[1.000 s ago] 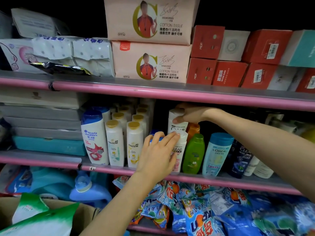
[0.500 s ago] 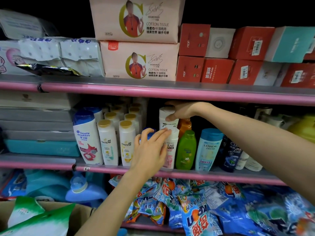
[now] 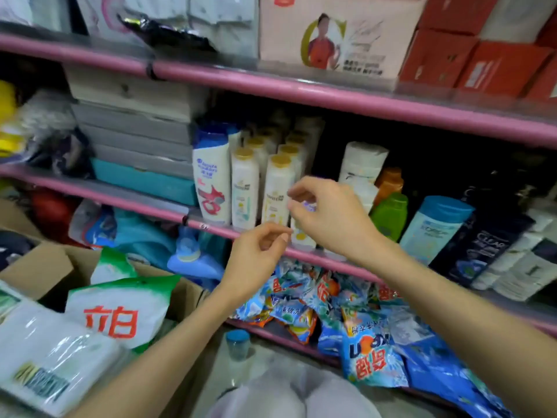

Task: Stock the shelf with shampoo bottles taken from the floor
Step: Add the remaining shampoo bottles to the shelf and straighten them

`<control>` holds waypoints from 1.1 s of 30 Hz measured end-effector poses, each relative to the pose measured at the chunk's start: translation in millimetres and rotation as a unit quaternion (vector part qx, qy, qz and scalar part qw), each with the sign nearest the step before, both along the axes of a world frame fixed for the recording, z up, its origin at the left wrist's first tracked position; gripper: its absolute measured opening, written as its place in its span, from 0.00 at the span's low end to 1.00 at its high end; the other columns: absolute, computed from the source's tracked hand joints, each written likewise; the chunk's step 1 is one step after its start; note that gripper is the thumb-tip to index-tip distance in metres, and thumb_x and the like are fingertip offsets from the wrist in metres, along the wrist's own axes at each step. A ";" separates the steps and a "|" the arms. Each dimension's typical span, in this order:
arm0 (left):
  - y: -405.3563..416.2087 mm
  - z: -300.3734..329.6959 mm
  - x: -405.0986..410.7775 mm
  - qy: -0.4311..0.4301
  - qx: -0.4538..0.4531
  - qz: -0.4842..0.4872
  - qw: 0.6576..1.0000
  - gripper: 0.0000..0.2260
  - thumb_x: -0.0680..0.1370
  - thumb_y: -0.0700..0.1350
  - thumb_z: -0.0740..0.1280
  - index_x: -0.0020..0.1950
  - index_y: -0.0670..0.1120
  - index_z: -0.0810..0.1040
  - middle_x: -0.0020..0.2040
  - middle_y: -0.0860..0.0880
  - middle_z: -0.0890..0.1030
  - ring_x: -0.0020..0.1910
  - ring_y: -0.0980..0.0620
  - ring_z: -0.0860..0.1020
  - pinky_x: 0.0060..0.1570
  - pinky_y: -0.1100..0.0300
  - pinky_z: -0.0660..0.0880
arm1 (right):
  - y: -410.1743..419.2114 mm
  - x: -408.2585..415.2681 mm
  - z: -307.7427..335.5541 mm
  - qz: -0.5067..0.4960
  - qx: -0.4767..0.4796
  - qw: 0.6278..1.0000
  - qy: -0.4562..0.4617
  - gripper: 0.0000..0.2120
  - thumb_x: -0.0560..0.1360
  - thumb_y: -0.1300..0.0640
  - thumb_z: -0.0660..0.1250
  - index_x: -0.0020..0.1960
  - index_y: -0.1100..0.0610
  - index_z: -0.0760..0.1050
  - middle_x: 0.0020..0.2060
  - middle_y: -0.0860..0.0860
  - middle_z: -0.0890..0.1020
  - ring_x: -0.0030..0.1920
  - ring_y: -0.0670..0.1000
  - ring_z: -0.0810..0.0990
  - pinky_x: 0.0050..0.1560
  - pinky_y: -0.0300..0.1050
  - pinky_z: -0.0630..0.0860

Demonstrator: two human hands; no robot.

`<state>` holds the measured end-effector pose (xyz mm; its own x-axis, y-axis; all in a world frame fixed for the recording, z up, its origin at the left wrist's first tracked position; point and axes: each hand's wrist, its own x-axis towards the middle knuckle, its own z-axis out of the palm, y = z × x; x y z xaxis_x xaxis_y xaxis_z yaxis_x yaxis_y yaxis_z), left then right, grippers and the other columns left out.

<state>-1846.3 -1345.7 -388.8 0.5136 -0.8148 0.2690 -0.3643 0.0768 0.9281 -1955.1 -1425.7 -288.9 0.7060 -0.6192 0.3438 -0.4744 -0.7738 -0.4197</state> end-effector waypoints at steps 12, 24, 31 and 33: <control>30.9 -254.1 67.9 -0.015 0.467 0.028 0.884 0.15 0.77 0.45 0.64 0.63 0.44 0.74 0.60 0.42 0.79 0.60 0.44 0.77 0.58 0.54 0.71 | 5.2 87.2 -280.7 0.044 0.253 0.912 0.318 0.17 0.75 0.55 0.64 0.63 0.56 0.73 0.57 0.57 0.80 0.59 0.56 0.78 0.55 0.46 0.72; 7.1 -367.8 89.0 -0.053 0.471 -0.058 0.879 0.23 0.73 0.42 0.62 0.67 0.40 0.67 0.64 0.41 0.71 0.63 0.46 0.72 0.59 0.60 0.64 | -2.2 117.9 -447.9 0.079 0.195 0.868 0.450 0.26 0.79 0.56 0.59 0.75 0.52 0.56 0.69 0.53 0.69 0.67 0.52 0.71 0.64 0.46 0.68; 18.3 -366.7 87.4 -0.038 0.413 -0.035 0.909 0.09 0.80 0.43 0.60 0.56 0.41 0.76 0.47 0.45 0.77 0.45 0.50 0.76 0.56 0.56 0.71 | -6.6 110.9 -454.6 0.117 0.229 0.874 0.413 0.22 0.75 0.54 0.66 0.68 0.51 0.67 0.63 0.52 0.76 0.62 0.53 0.75 0.58 0.45 0.70; 18.4 -345.6 90.0 -0.022 0.443 -0.062 0.894 0.08 0.75 0.42 0.67 0.54 0.44 0.76 0.51 0.45 0.80 0.49 0.49 0.78 0.52 0.60 0.73 | -8.6 102.9 -430.4 0.119 0.251 0.884 0.376 0.19 0.74 0.53 0.68 0.63 0.52 0.71 0.58 0.52 0.79 0.58 0.53 0.77 0.53 0.44 0.72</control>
